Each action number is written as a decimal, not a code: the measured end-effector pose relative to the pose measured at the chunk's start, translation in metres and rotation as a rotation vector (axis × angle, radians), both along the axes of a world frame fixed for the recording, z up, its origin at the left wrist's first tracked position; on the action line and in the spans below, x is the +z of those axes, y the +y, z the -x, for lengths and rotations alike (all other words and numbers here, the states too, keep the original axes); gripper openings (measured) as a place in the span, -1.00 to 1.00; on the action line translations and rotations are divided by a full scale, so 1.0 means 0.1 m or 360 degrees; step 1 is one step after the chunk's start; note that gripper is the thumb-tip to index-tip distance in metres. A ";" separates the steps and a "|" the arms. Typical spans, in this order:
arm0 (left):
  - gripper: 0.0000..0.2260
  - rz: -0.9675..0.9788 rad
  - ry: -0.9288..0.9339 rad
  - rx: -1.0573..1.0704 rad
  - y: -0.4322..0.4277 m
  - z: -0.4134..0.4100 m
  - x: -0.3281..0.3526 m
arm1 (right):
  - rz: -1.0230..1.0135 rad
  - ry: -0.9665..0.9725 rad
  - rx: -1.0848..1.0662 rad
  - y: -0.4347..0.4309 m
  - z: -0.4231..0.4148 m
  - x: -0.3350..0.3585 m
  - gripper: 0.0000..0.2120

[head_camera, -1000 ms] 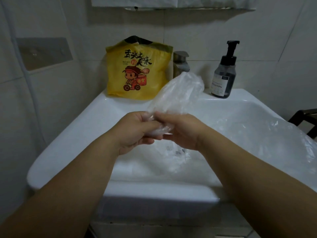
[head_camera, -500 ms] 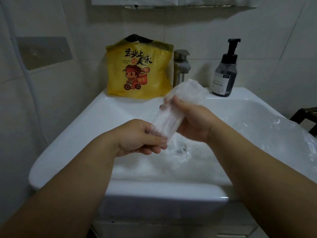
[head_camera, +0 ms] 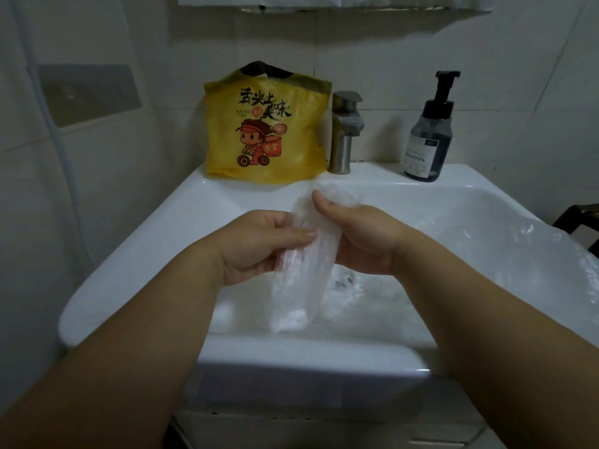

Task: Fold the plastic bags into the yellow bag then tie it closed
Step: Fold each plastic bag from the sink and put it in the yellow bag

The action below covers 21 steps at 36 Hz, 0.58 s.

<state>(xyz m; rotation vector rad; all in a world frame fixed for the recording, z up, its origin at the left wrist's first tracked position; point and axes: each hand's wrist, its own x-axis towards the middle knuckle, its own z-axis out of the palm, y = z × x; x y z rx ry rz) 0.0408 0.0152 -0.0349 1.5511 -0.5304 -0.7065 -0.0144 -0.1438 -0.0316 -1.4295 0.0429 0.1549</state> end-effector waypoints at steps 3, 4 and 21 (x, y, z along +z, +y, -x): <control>-0.84 0.0111 0.0022 0.0189 -0.02 -0.04 0.00 | 0.0019 -0.0082 -0.0035 0.00 -0.01 0.00 -0.60; -0.83 0.0192 0.0061 0.0261 -0.01 -0.06 0.02 | 0.0013 -0.0113 -0.0056 0.00 -0.01 0.01 -0.68; -0.65 0.0084 0.0366 0.0197 0.03 -0.07 0.03 | 0.0140 -0.0263 -0.0240 0.09 0.04 0.01 -0.31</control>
